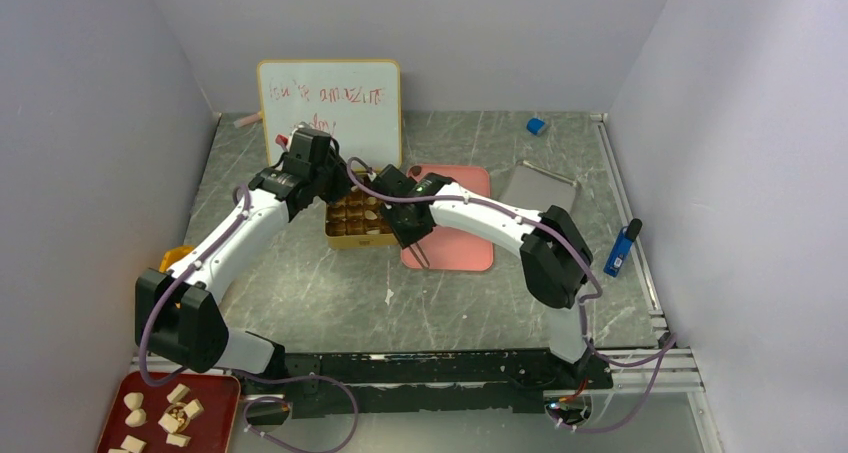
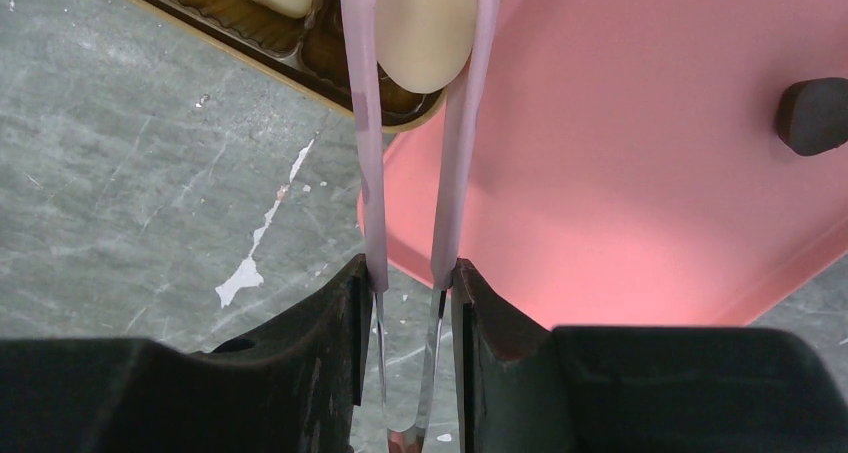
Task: Pack the chocolate
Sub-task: Place the fake chocolate in the packing box.
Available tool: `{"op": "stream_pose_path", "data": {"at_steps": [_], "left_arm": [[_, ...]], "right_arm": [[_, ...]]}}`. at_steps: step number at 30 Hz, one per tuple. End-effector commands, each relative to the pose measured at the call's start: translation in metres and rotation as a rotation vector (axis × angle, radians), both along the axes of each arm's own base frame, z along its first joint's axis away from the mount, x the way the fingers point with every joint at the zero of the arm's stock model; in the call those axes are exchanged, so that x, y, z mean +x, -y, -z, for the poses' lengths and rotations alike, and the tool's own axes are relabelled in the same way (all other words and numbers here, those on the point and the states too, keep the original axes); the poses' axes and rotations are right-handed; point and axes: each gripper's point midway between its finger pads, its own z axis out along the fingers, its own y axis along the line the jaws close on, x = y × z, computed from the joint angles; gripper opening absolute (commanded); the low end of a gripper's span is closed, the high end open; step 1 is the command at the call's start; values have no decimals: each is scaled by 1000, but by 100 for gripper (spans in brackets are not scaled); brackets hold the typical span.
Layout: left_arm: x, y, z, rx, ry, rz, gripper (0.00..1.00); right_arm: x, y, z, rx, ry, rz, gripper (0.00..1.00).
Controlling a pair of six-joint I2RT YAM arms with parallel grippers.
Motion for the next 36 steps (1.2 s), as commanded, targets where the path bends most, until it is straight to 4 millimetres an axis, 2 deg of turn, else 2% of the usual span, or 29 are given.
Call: {"op": "stream_pose_path", "data": {"at_steps": [1, 19, 31, 36], "left_arm": [[0, -1, -12, -6, 39, 16, 44], [2, 0, -4, -24, 20, 8, 43], [3, 2, -1, -34, 11, 4, 43], [3, 2, -1, -37, 10, 2, 43]], "right_arm": [[3, -12, -15, 33, 19, -24, 23], [-11, -14, -10, 21, 1, -56, 24], [-12, -8, -4, -1, 2, -56, 39], [-12, -8, -3, -4, 6, -58, 42]]}}
